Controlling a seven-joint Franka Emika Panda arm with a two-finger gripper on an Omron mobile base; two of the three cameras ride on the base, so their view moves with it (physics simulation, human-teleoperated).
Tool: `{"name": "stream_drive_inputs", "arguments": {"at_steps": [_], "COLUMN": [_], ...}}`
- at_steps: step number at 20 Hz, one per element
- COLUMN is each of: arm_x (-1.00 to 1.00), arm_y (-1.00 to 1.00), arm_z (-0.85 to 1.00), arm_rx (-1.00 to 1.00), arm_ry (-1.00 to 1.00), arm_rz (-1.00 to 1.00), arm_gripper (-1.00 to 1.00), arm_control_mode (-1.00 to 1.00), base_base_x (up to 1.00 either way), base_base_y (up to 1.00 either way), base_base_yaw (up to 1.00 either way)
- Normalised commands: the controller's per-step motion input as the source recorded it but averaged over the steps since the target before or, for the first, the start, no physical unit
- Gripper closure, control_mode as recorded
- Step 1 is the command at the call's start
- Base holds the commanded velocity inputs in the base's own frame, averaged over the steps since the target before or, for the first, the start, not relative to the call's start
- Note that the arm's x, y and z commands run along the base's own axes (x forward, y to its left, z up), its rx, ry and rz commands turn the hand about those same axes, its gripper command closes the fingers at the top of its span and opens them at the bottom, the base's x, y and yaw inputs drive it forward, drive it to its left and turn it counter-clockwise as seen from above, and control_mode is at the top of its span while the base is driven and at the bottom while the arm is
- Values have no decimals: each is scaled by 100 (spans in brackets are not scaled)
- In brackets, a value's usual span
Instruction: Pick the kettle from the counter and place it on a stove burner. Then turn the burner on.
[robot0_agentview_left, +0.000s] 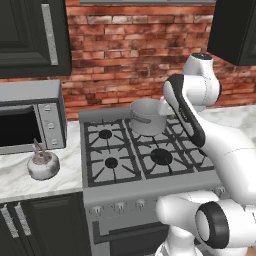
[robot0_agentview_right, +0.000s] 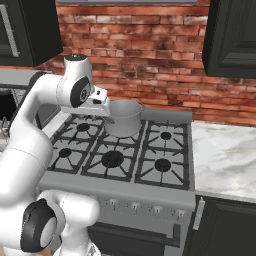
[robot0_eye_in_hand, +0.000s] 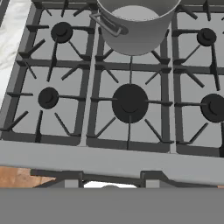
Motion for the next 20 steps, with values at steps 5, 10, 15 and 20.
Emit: {"name": "stream_drive_inputs", "arguments": {"at_steps": [5, 10, 15, 20], "arm_x": [-15, -28, -17, -12], "arm_y": [3, 17, 37, 46], "arm_z": [-6, -13, -5, -3], "arm_rx": [0, 0, 0, 0], "arm_ry": [-1, -1, 0, 0], "arm_rz": [0, 0, 0, 0], "arm_gripper": [-100, -100, -100, -100], "arm_control_mode": [-100, -100, -100, -100], "base_base_x": [0, 0, 0, 0], "base_base_y": [0, 0, 0, 0], "base_base_yaw": [0, 0, 0, 0]}}
